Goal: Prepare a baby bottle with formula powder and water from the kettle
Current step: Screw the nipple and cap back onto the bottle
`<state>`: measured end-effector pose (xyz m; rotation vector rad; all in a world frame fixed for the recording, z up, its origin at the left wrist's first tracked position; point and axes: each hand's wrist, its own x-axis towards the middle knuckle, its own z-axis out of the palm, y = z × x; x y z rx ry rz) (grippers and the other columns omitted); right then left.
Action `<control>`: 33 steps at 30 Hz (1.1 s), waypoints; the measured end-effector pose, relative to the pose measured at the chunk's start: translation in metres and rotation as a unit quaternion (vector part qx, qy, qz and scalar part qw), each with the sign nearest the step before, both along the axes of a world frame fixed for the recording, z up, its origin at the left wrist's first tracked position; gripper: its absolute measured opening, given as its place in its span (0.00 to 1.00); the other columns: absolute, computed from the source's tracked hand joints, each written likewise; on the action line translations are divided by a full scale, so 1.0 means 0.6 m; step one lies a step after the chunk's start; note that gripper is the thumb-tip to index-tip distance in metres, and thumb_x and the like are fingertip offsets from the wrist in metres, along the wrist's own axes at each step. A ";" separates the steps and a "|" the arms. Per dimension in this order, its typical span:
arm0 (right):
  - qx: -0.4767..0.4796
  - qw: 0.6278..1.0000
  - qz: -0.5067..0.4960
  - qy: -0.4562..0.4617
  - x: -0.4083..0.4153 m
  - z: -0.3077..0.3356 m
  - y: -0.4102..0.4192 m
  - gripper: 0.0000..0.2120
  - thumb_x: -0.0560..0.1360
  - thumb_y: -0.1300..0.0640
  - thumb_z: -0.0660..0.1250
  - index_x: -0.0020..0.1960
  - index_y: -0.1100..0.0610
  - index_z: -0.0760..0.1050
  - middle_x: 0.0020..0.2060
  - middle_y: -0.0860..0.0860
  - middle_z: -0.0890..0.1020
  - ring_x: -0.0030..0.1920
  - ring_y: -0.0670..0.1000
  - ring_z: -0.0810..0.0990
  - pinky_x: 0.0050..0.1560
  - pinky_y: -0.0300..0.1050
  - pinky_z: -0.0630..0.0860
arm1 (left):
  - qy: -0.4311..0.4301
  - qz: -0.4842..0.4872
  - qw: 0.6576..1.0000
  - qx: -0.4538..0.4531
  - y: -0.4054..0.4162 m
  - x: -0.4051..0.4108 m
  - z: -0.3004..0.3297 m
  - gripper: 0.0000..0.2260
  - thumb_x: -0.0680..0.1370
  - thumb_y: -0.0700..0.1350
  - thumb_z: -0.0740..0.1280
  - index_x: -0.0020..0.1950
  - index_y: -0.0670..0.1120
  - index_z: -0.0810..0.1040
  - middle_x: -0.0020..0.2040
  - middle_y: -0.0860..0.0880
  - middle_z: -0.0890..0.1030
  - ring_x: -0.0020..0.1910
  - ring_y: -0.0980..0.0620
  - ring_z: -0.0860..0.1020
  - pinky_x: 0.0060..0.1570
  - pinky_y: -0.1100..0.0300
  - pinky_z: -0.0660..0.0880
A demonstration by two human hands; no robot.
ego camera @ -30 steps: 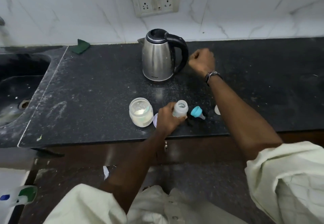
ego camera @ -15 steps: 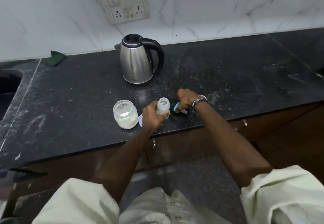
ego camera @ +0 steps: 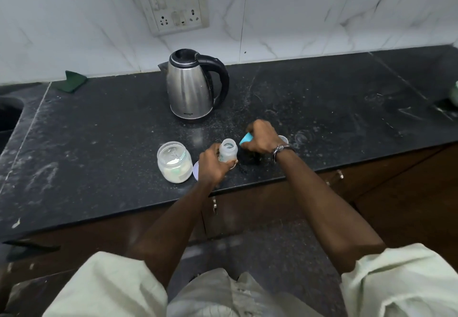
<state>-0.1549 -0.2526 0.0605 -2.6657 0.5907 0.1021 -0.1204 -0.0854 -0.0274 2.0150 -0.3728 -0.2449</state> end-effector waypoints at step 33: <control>-0.177 0.969 0.172 -0.014 0.032 0.060 0.093 0.20 0.68 0.45 0.75 0.44 0.60 0.74 0.47 0.61 0.80 0.47 0.63 0.81 0.38 0.48 0.70 | -0.002 -0.003 1.000 0.009 0.003 0.000 0.002 0.23 0.63 0.50 0.80 0.55 0.46 0.79 0.49 0.48 0.86 0.48 0.50 0.84 0.51 0.48 0.80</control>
